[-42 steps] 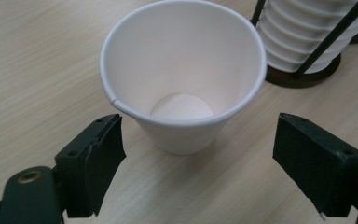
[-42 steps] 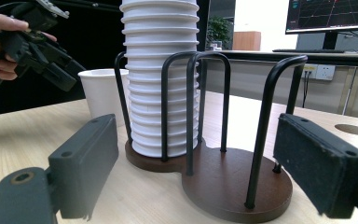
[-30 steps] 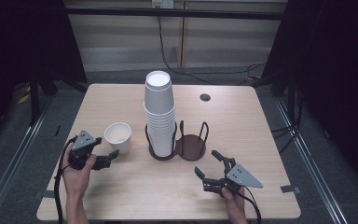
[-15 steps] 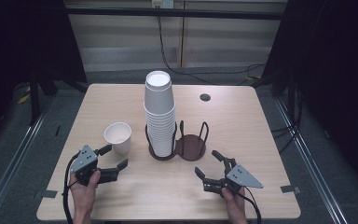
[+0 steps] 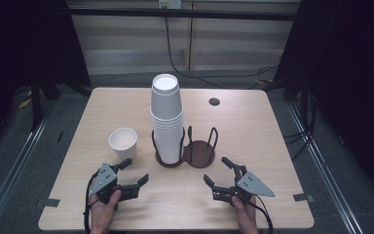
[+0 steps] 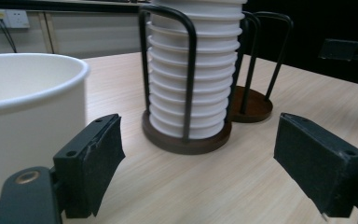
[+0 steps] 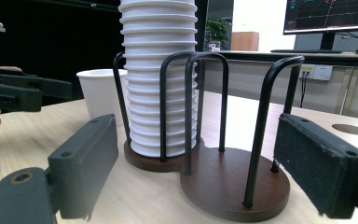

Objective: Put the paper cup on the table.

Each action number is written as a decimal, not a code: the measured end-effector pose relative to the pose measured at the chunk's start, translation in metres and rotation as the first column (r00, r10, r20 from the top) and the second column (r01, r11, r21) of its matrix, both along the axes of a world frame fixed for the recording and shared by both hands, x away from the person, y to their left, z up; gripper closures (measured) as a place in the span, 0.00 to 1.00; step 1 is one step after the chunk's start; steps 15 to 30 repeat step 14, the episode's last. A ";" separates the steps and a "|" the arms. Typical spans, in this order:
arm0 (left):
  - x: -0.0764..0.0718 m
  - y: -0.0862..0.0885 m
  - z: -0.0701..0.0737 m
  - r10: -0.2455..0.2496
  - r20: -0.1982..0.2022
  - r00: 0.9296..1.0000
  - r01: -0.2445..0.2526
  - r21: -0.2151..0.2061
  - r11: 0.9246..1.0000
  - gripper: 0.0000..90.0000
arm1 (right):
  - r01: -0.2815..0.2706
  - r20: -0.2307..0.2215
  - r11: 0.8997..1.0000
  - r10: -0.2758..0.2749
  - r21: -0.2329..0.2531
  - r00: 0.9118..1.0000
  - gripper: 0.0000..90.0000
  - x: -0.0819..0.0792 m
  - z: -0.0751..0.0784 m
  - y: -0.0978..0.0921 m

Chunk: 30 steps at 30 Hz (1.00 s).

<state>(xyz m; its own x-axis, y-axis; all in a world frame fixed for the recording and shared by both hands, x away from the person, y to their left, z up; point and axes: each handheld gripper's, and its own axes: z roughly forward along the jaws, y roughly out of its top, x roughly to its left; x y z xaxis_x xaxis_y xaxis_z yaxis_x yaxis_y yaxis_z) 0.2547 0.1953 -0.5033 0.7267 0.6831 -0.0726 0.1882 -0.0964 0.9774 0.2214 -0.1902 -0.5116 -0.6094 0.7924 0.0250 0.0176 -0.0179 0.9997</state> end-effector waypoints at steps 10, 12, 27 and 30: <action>-0.023 -0.012 -0.006 -0.029 0.177 0.984 0.044 -0.079 0.996 0.17 | -0.001 0.000 1.000 0.001 0.000 1.000 0.14 0.000 0.000 0.000; -0.024 -0.013 -0.006 -0.039 0.172 0.984 0.055 -0.092 0.994 0.17 | -0.001 -0.002 1.000 0.001 0.000 1.000 0.14 0.000 0.000 0.000; -0.023 -0.013 -0.006 -0.031 0.178 0.983 0.047 -0.083 0.995 0.17 | 0.005 -0.001 1.000 -0.005 0.000 1.000 0.14 0.000 0.000 0.000; -0.023 -0.013 -0.006 -0.031 0.178 0.983 0.047 -0.083 0.995 0.17 | 0.005 -0.001 1.000 -0.005 0.000 1.000 0.14 0.000 0.000 0.000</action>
